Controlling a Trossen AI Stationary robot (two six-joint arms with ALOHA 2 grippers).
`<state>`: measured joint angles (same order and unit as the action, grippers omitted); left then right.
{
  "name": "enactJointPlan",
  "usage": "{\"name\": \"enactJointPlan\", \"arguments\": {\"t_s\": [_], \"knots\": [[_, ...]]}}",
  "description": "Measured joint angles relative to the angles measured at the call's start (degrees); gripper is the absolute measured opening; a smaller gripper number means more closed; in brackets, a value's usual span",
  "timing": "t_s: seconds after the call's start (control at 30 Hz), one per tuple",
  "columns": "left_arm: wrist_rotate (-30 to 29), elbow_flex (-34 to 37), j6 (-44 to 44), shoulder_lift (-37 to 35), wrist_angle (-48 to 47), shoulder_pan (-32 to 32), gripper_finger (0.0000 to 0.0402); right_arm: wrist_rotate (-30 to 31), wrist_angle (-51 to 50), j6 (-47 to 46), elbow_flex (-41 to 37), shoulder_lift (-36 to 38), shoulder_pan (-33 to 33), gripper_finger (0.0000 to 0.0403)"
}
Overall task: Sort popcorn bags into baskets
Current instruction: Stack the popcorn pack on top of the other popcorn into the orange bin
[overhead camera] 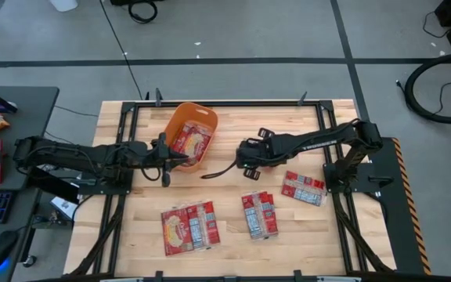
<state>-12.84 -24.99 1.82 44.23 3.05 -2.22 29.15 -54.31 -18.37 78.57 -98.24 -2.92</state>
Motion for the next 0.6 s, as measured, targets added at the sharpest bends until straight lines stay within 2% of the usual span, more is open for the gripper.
{"name": "enactJointPlan", "arguments": {"t_s": [0.17,0.3,0.6], "knots": [[0.0,0.0,-0.1,0.0,-0.2,0.0,0.0052,-0.8,2.7,3.2,2.2,0.0,-0.4,0.0001],[0.0,0.0,-0.1,0.0,-0.4,0.0,0.0052,-3.5,3.9,1.3,1.5,-0.6,-0.3,0.0012],[0.0,0.0,-0.1,0.0,-0.4,0.0,0.0052,-8.2,10.1,0.8,-8.3,-1.0,0.6,0.0121]]}}
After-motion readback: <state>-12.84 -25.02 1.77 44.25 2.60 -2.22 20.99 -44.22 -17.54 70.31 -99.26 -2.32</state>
